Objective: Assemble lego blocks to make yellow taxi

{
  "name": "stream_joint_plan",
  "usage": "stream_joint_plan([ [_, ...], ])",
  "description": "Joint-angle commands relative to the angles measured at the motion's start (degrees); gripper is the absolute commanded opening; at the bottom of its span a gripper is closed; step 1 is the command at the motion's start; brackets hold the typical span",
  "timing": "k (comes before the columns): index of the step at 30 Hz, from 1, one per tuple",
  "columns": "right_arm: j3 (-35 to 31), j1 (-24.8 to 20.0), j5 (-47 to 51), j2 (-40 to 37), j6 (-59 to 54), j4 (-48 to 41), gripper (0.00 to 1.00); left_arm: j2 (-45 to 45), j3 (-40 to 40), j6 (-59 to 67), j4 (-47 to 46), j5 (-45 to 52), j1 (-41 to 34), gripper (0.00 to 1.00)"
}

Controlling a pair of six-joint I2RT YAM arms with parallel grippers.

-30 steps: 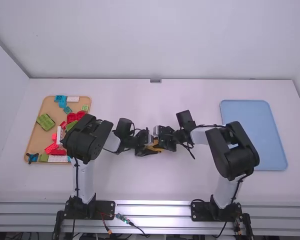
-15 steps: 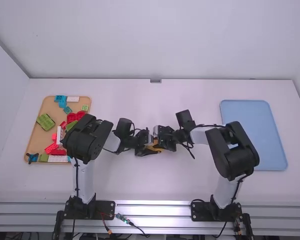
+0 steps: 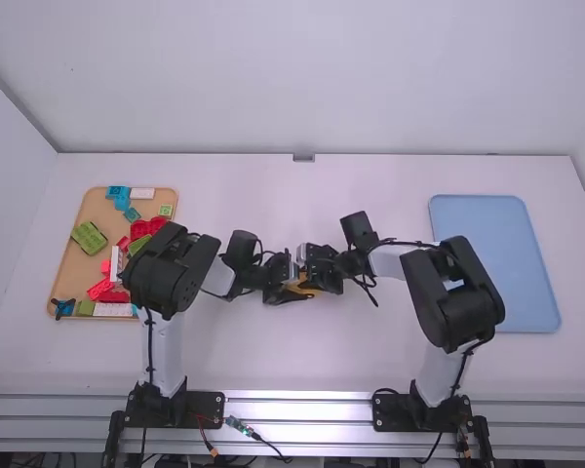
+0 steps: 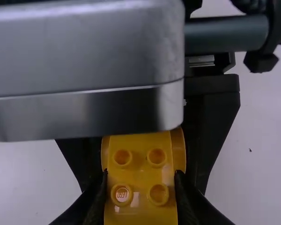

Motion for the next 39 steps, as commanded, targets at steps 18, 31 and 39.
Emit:
stream_joint_plan([
  [18,-1.4,1.7,5.31,-0.22,2.19,-2.49,0.34,0.92,1.07,-1.03,0.11,-3.34,-0.26,0.34],
  [31,-1.4,0.31,4.04,-0.42,2.05,-2.58,0.55,0.92,1.07,-1.03,0.11,-3.23,-0.28,0.34],
  [39,-1.4,-3.85,-4.13,-0.57,-1.31,-2.62,0.65,0.92,1.07,-1.01,0.04,-3.39,-0.26,0.34],
])
